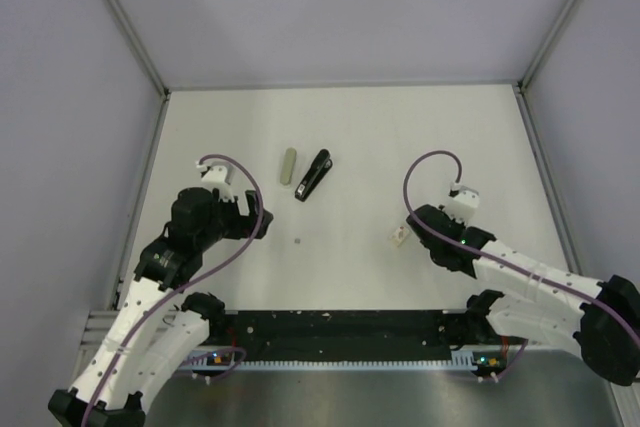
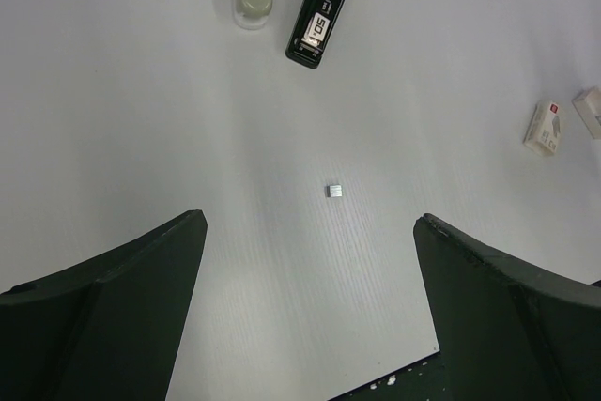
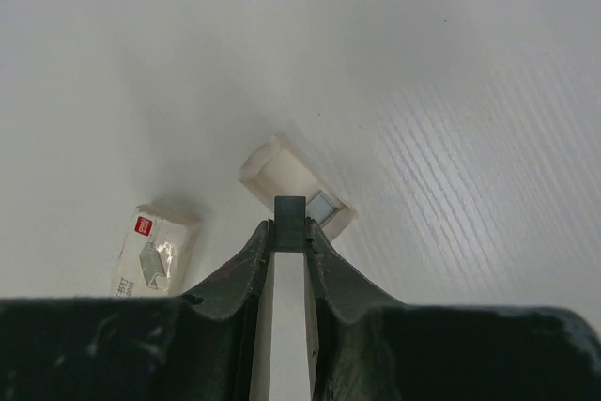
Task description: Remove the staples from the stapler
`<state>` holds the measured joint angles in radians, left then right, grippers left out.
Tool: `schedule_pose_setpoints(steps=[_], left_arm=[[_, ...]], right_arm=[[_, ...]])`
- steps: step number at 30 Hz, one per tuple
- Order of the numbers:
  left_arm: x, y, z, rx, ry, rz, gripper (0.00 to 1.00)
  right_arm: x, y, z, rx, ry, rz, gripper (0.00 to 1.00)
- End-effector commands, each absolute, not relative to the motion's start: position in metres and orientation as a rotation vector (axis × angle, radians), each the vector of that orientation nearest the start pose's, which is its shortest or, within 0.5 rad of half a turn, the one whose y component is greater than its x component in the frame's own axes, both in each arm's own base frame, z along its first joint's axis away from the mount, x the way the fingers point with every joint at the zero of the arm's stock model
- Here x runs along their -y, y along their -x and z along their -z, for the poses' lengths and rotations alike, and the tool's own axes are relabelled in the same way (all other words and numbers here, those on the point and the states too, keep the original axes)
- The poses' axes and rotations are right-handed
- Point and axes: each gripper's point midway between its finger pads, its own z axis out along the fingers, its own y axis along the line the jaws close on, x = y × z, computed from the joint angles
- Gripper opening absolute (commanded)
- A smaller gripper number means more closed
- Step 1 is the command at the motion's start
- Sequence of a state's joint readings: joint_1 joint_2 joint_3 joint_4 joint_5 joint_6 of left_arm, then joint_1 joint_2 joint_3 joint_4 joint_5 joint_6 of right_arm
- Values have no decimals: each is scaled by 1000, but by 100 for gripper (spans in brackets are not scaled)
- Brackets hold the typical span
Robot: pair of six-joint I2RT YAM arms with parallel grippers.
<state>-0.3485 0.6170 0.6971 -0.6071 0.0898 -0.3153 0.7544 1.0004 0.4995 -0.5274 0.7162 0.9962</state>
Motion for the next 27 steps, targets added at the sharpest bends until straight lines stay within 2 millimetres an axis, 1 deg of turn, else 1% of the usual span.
schedule_pose_setpoints(steps=[1,7,16,20,27], left_arm=[[113,-218,-195,-2082,-108,512,99],[114,-217,-195,-2082,-114,514,99],[114,-217,-195,-2082,-116,515,99],[114,-217,-195,-2082,-116,515,99],[114,-217,-195,-2082,-116,515,99]], right_arm=[[-72,-223,-63,-2149,-641,86,7],[-66,-222,-50,-2161,-681,136,7],[-76,-229,-42,-2189,-661,136,7],[-80,-235,-48,-2187,-610,136,5],[-86,-240,-60,-2215,-464,142,5]])
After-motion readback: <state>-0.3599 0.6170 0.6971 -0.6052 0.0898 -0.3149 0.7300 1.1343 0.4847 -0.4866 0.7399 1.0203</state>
